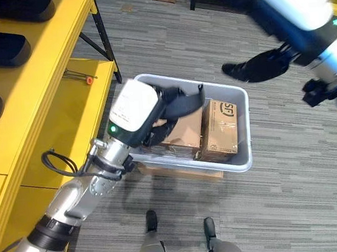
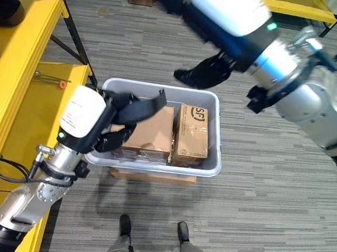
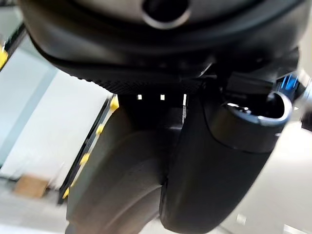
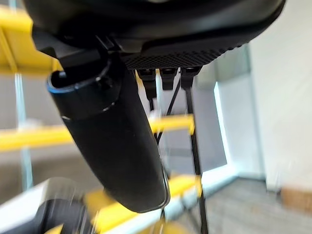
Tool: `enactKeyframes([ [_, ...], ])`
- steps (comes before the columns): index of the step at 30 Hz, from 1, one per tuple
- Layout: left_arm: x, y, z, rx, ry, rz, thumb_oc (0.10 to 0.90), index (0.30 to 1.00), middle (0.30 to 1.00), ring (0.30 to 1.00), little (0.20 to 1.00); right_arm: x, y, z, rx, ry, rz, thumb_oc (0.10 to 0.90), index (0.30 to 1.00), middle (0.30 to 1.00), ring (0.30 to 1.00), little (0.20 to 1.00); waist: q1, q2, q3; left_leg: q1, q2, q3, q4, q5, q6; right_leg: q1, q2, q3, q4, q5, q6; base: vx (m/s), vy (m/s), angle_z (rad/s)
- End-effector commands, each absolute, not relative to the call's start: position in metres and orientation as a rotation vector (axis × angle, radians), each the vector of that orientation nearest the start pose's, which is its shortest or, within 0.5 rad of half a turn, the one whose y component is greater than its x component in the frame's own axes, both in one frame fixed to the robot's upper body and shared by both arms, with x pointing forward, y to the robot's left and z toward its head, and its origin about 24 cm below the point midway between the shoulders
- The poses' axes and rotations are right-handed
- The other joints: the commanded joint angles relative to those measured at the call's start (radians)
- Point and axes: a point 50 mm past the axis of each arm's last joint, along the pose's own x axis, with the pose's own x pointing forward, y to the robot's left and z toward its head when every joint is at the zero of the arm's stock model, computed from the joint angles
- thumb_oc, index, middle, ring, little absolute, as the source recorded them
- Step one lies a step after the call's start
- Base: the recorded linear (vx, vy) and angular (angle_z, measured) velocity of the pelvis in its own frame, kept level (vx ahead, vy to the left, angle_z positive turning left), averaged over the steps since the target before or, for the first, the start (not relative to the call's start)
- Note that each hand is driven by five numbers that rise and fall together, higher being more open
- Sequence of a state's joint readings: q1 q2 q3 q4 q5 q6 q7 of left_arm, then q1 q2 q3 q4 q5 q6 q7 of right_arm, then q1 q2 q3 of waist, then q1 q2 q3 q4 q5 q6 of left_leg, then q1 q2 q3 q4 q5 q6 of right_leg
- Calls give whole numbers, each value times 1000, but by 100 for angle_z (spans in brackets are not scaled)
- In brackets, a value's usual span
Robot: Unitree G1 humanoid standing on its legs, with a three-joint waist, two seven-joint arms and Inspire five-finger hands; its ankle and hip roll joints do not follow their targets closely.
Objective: Move parts from the plastic box to the shelf.
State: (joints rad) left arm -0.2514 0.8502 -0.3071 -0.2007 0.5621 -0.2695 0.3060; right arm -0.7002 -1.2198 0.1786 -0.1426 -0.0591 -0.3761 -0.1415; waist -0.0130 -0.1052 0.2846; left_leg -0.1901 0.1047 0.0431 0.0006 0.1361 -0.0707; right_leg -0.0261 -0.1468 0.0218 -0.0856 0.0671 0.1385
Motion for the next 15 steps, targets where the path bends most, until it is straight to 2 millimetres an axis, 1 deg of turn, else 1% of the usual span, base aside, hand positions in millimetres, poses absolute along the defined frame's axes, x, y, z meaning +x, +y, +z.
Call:
enactKeyframes([
  [1, 249, 170, 181, 1185, -960, -166, 400, 300, 300, 300, 300, 259, -209, 317, -1068, -1106, 85, 900, 1000, 1000, 1000, 1000, -13, -34, -291, -30, 111, -24, 21, -57, -53, 83, -59, -5, 0, -111, 58, 0, 0, 0],
  [3, 246, 173, 181, 1187, -955, -159, 400, 300, 300, 300, 300, 253, -214, 312, -1060, -1100, 67, 900, 1000, 1000, 1000, 1000, -13, -35, -292, -30, 111, -23, 21, -57, -52, 82, -60, -5, 0, -111, 59, 0, 0, 0],
  [5, 246, 177, 180, 1190, -942, -144, 400, 300, 300, 300, 300, 249, -223, 306, -1025, -1090, 27, 900, 1000, 1000, 1000, 1000, -19, -28, -292, -30, 111, -22, 21, -56, -53, 80, -61, -4, 0, -110, 60, 5, 3, -2],
  [6, 245, 177, 180, 1191, -943, -147, 400, 300, 300, 300, 300, 248, -224, 306, -1025, -1089, 26, 900, 1000, 1000, 1000, 1000, -18, -29, -292, -31, 111, -22, 21, -56, -53, 80, -61, -4, 0, -110, 60, 0, 0, 0],
  [7, 245, 179, 179, 1188, -932, -141, 400, 300, 300, 300, 300, 246, -227, 302, -998, -1085, 8, 900, 1000, 1000, 1000, 1000, -21, -25, -291, -30, 111, -21, 21, -56, -53, 79, -62, -2, 1, -111, 60, 0, 0, 0],
  [15, 243, 182, 176, 1173, -907, -130, 400, 300, 300, 300, 300, 238, -236, 290, -933, -1066, -32, 900, 1000, 1000, 1000, 1000, -24, -18, -292, -26, 108, -17, 21, -60, -51, 76, -64, 4, 0, -110, 60, 0, 0, 0],
])
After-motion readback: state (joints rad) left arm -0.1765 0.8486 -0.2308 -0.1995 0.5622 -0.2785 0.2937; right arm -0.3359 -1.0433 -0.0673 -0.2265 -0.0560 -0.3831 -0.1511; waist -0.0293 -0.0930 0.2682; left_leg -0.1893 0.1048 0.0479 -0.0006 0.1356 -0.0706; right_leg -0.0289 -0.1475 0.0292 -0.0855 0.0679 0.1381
